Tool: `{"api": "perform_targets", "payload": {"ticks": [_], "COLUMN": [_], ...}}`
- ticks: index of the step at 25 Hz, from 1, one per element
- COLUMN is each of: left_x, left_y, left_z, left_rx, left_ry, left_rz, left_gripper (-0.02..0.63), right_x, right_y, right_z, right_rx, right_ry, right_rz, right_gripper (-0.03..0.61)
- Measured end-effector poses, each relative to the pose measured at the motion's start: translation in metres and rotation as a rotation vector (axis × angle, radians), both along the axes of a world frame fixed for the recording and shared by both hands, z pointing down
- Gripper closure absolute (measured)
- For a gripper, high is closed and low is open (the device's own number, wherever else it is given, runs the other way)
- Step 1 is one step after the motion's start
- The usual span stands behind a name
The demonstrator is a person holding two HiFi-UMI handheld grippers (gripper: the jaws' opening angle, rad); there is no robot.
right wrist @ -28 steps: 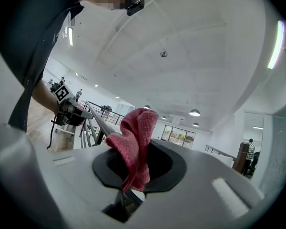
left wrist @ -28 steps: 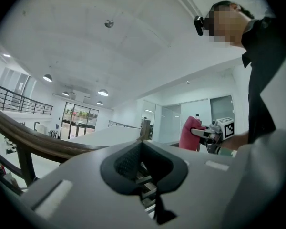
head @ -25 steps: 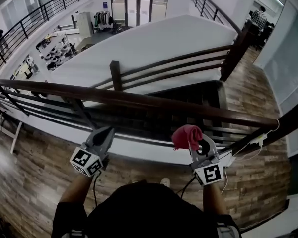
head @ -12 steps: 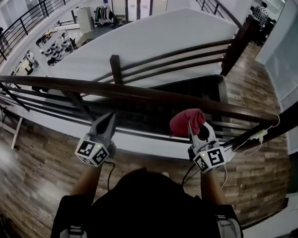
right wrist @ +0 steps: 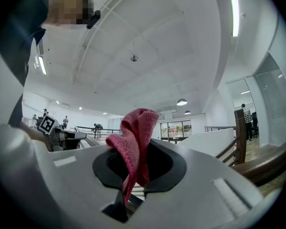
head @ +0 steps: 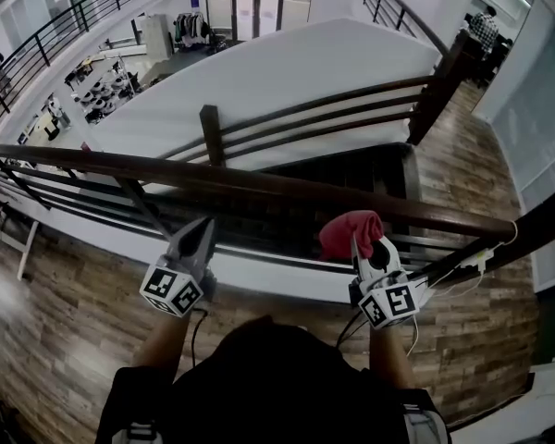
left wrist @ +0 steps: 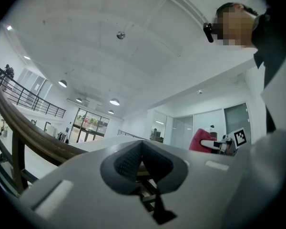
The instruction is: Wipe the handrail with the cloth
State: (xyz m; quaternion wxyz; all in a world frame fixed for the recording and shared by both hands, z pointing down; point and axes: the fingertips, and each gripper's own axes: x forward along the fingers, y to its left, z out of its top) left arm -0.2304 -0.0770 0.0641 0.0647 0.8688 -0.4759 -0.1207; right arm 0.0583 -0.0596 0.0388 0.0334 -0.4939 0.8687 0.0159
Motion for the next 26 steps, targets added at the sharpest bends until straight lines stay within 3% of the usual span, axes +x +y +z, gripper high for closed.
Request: {"api": "perform_targets", "payload": {"ticks": [21, 26], "left_x": [0.004, 0.001], "left_y": [0.004, 0.008], "left_z": [-0.003, 0.008], "left_rx": [0.005, -0.046], "left_ry": [0.002, 0.050], "left_rz": [-0.037, -0.029], "left_gripper": [0.615, 0.615], "right_x": [0.005, 0.002], "right_y": [-0.012, -0.009], "right_z": [0.014, 0.015], "right_rx": [-0.043, -0.061], "right_ry": [-0.001, -0.008], "right_rz": [-0.047, -0.053], "right_gripper": [0.532, 0.532]}}
